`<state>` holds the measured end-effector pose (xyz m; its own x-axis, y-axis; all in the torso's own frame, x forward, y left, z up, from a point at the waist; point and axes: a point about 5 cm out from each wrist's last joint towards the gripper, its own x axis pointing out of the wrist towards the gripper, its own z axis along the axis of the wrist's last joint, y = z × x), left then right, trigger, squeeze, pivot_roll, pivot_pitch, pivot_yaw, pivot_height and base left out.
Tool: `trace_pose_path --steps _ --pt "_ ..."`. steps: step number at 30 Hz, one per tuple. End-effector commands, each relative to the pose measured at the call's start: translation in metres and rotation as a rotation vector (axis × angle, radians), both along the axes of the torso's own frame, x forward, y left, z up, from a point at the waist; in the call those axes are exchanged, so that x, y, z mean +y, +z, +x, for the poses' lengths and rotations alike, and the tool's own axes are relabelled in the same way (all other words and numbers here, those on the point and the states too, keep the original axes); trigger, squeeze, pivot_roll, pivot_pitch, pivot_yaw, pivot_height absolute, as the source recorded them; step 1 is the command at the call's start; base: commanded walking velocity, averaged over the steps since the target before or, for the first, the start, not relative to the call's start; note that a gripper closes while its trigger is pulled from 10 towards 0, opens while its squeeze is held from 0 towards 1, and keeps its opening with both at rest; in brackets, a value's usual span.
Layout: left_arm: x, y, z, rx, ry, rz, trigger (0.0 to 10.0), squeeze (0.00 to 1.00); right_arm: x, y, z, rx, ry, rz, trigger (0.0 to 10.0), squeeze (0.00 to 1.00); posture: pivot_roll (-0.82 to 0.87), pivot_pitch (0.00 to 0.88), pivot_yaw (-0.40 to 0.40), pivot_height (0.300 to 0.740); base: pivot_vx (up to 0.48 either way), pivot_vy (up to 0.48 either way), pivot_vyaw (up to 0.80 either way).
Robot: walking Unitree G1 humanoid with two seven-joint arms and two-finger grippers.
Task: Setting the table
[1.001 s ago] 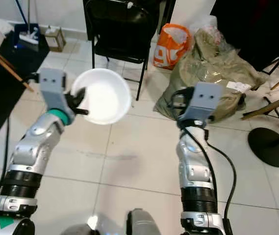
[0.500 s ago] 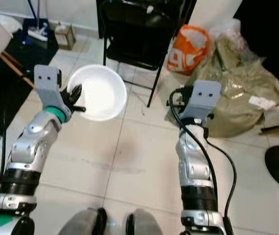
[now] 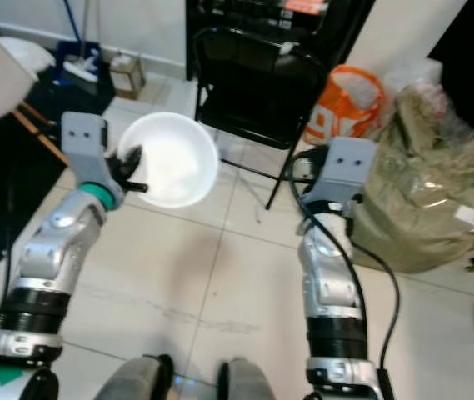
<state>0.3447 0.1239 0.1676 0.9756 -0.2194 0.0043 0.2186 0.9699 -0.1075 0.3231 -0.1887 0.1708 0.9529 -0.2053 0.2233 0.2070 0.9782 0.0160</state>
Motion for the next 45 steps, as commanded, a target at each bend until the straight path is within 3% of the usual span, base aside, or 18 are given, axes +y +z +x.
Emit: trace_pose_path --steps 1,45 --pt "-0.0083 0.0002 0.0 0.006 -0.024 -0.007 10.0 0.0 -0.0081 -0.0063 -0.0026 0.026 -0.028 0.005 10.0 0.0 0.09 0.072 0.043 0.74 0.262 0.0 -0.8" --pt "-0.0126 0.0019 0.0003 0.005 -0.053 -0.005 10.0 0.0 -0.0072 -0.0053 -0.0011 0.02 -0.025 0.002 10.0 0.0 0.09 0.059 0.049 0.74 0.0 0.0 -0.8"
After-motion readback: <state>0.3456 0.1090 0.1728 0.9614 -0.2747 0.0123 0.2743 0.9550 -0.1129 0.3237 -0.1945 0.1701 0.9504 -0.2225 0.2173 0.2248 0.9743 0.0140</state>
